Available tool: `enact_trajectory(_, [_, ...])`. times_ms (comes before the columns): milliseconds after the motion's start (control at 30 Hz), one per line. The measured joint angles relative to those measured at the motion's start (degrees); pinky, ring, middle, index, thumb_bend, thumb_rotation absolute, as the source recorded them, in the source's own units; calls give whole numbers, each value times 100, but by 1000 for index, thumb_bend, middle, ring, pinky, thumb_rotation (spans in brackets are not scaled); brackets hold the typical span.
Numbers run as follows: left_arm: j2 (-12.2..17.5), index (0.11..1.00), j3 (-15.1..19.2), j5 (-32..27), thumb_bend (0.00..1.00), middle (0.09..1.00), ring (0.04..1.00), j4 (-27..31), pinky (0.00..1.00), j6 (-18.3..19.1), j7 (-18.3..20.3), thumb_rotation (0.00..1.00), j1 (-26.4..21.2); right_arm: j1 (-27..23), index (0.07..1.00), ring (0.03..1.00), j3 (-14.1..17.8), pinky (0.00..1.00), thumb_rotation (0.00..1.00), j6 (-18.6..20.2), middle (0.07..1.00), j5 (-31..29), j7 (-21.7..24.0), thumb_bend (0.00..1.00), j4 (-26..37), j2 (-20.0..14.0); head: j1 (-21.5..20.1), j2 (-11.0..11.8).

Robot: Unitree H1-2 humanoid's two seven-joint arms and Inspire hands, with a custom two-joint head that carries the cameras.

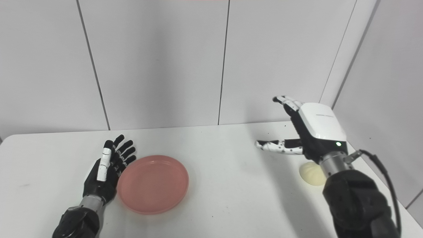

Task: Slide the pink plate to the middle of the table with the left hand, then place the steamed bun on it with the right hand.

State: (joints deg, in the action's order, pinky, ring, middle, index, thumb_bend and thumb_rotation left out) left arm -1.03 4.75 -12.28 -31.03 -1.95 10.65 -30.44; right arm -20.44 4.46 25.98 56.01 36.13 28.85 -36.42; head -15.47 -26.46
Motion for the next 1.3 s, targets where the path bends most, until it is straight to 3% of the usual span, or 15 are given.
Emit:
enact_trajectory(100, [8,923,-18,1,855,889,889,0,880,3,0,835,-6,-61,836,881,37,769,489,52,887,464,592,974,-220,14,9,-9])
enact_trajectory(233, [18,924,-51,5,854,885,884,16,866,31,0,842,-6,-70,821,838,-18,721,447,52,866,894,1028,997,-828,20,9,-18])
enact_trajectory(367, [24,924,-58,5,845,886,887,28,873,46,-1,833,-6,-74,826,801,-39,670,449,52,870,968,1002,1000,-1386,17,53,-35])
enact_trajectory(633, [50,927,-90,8,843,892,889,94,879,101,7,838,20,-168,844,786,-46,692,461,54,859,986,650,1000,-2441,22,35,-62])
enact_trajectory(867, [52,919,-101,8,850,889,892,100,879,123,18,835,18,-261,832,740,-143,690,532,54,803,765,327,1000,-3401,19,53,-88])
enact_trajectory(1000, [56,922,-102,8,830,885,885,143,874,201,25,849,19,-278,824,760,-162,706,504,54,785,731,179,1000,-3537,-10,44,-88])
enact_trajectory(1100, [65,927,-107,9,834,892,890,148,879,208,29,849,19,-279,818,711,-161,648,502,54,743,692,122,1000,-3554,-17,35,-105])
enact_trajectory(1267, [90,936,-128,9,841,895,897,193,876,251,61,848,35,-270,810,774,-161,658,523,54,805,626,92,1000,-3554,-86,35,-141])
enact_trajectory(1300, [92,936,-134,9,836,895,898,207,876,271,77,850,40,-257,805,792,-153,687,486,54,820,626,124,1000,-3552,-84,35,-158])
